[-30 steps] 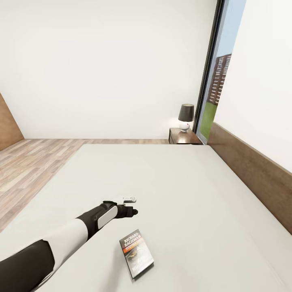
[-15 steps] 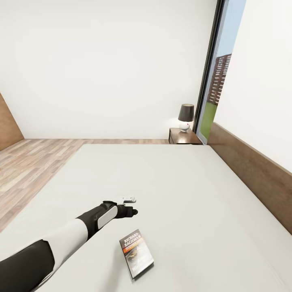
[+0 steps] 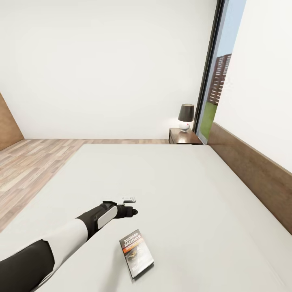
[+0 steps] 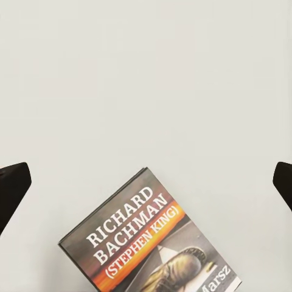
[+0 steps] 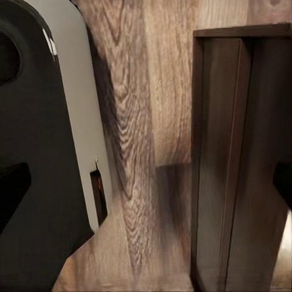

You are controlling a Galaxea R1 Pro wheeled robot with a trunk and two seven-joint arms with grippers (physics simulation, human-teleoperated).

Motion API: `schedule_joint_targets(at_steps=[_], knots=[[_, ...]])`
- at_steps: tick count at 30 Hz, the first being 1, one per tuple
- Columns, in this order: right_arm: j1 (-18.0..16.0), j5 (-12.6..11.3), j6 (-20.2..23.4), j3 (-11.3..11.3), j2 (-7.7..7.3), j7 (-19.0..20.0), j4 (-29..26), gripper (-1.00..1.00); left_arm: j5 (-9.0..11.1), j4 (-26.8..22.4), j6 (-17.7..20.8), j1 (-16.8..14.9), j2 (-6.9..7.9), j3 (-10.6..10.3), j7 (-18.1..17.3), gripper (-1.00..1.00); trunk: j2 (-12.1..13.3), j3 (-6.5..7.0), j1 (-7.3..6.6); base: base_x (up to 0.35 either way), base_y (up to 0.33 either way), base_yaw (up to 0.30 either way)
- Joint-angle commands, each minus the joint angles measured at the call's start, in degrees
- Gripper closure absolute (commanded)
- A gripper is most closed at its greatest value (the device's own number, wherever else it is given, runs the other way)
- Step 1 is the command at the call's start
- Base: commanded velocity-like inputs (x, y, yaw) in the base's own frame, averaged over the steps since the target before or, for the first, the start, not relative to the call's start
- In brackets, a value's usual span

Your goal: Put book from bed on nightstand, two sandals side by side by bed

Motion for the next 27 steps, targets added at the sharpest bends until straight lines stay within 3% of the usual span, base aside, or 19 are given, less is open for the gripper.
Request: schedule_joint_targets(at_steps=[1, 27], knots=[[0.2, 0.2, -0.2, -0.5, -0.03, 0.2, 0.1, -1.0, 0.6, -0.1, 0.1, -0.1, 0.04, -0.3, 0.4, -1.0, 0.0, -0.05, 0.0, 0.0, 0.0, 0.0], [2.7, 0.6, -0.1, -0.4, 0.31, 0.0, 0.6, -1.0, 0.6, -0.1, 0.1, -0.1, 0.06, -0.3, 0.4, -1.0, 0.0, -0.05, 0.0, 0.0, 0.0, 0.0]])
